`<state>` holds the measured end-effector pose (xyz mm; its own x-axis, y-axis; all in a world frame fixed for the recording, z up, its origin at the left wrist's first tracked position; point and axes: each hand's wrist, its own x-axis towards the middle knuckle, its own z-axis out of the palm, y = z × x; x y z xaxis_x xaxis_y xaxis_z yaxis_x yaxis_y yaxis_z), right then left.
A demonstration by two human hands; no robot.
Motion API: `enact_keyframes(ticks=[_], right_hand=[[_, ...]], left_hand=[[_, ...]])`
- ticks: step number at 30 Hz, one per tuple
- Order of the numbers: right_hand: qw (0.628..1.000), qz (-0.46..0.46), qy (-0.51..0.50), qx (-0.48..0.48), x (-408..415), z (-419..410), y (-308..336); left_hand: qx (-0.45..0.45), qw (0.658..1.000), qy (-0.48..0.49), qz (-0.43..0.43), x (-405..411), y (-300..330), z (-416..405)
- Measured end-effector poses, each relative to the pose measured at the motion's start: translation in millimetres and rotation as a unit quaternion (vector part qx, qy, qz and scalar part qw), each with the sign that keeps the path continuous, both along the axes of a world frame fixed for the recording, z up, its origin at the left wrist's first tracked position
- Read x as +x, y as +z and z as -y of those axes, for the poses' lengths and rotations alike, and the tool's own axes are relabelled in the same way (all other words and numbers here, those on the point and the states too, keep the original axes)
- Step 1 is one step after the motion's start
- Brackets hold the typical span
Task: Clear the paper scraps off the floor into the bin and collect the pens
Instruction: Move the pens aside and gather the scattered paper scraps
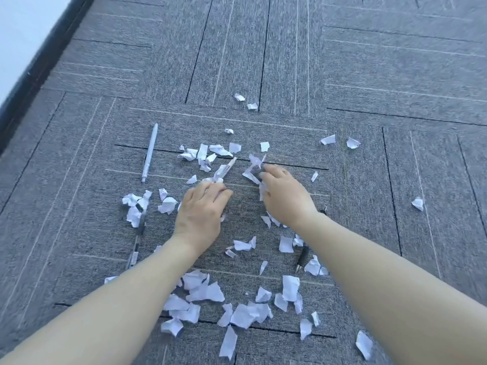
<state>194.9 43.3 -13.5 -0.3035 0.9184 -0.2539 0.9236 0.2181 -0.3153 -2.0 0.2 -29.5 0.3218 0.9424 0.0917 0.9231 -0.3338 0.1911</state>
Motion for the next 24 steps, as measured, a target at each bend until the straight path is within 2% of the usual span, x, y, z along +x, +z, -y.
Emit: enact_keyframes(ticks=[2, 4, 6, 8, 14, 17, 19, 21, 24], right_hand=[[0.997, -0.039, 0.047, 0.055, 3, 25, 1], [0.991, -0.085, 0.052, 0.09, 6, 41, -2], [0.992, -0.101, -0.005, 0.075, 7, 36, -6], [0.996, -0.073, -0.039, 0.019, 2, 20, -9], [0.997, -0.013, 0.062, -0.037, -30, -11, -12], [0.995, -0.062, 0.078, -0.032, -31, 16, -12], [0.989, -0.115, 0.089, 0.019, -25, 38, -10], [0.983, -0.142, 0.066, 0.091, -23, 45, -9], [0.992, -0.1, 0.049, 0.059, -41, 28, -7]], left_hand=[[0.002, 1.0, -0.002, 0.019, -1, 3, 2], [-0.001, 0.996, -0.069, 0.052, 6, 2, 10], [-0.032, 0.986, -0.144, 0.082, 15, 0, 24], [-0.041, 0.98, -0.169, 0.098, 19, -2, 36], [-0.073, 0.992, -0.068, 0.073, 6, -10, 42], [-0.101, 0.982, -0.091, 0.129, 7, -9, 52], [-0.097, 0.976, -0.096, 0.171, 4, -5, 58], [-0.062, 0.979, -0.046, 0.19, -5, -3, 57], [-0.019, 0.984, 0.085, 0.157, -26, -2, 46]])
